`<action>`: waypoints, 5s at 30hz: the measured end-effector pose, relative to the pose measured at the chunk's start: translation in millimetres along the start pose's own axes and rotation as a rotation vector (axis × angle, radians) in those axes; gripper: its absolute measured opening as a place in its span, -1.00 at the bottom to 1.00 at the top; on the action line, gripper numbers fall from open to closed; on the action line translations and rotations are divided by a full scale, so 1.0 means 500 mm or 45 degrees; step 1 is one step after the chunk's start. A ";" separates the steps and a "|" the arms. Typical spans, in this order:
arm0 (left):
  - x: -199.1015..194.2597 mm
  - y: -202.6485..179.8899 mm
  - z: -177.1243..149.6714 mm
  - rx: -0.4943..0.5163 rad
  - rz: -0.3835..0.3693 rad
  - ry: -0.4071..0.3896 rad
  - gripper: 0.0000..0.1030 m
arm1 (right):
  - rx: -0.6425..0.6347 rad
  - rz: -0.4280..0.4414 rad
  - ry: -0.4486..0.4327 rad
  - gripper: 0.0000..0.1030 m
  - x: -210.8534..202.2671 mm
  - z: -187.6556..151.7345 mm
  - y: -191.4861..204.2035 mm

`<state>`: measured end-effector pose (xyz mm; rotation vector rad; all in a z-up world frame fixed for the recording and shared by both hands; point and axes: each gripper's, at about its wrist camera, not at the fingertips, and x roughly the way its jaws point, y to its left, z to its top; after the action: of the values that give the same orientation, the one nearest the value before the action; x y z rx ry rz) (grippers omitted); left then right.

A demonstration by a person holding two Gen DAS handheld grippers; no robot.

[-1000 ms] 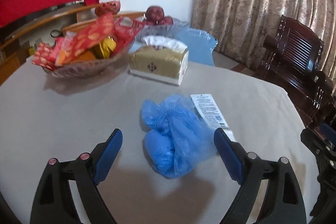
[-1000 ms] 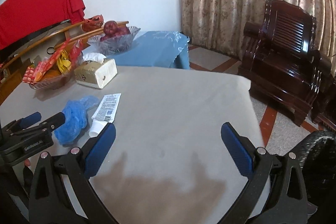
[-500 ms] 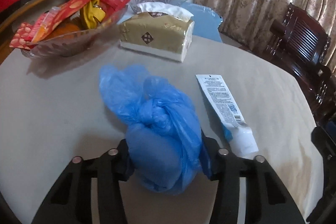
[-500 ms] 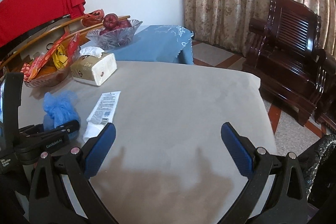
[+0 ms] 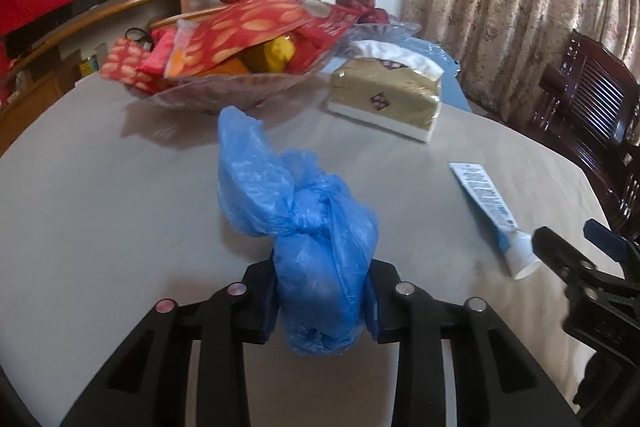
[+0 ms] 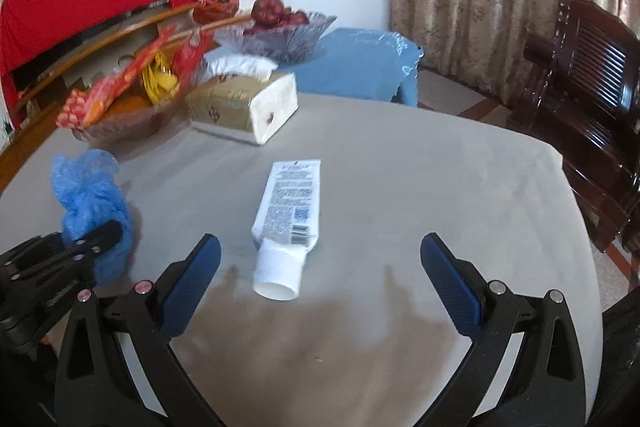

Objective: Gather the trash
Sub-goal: 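Grasp the blue plastic bag with the left tool while the right tool grasps the white tube, then lift the blue bag and white tube and carry them toward the bin, then open both tools over the bin to drop bag and tube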

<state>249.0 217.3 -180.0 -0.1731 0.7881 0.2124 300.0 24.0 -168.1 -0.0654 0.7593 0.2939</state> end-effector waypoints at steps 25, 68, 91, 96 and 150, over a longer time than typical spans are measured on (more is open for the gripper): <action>-0.092 -0.046 0.005 -0.004 -0.096 -0.093 -0.36 | -0.034 0.111 0.037 -0.24 -0.076 0.015 -0.004; -0.258 -0.240 -0.129 0.207 -0.229 -0.007 -0.36 | 0.059 0.083 0.146 -0.31 -0.237 -0.225 -0.168; -0.179 -0.221 -0.178 0.198 -0.192 0.060 -0.36 | 0.093 0.050 0.172 0.15 -0.191 -0.226 -0.166; -0.178 -0.221 -0.180 0.192 -0.190 0.065 -0.36 | 0.077 0.047 0.197 -0.15 -0.172 -0.226 -0.161; -0.487 -0.759 -0.173 0.633 -0.825 -0.227 -0.36 | 0.317 -0.376 -0.237 -0.20 -0.740 -0.288 -0.583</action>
<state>119.0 -199.2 -36.7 0.0663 0.5523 -0.5721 33.3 -366.9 -32.2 0.0839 0.5866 -0.0758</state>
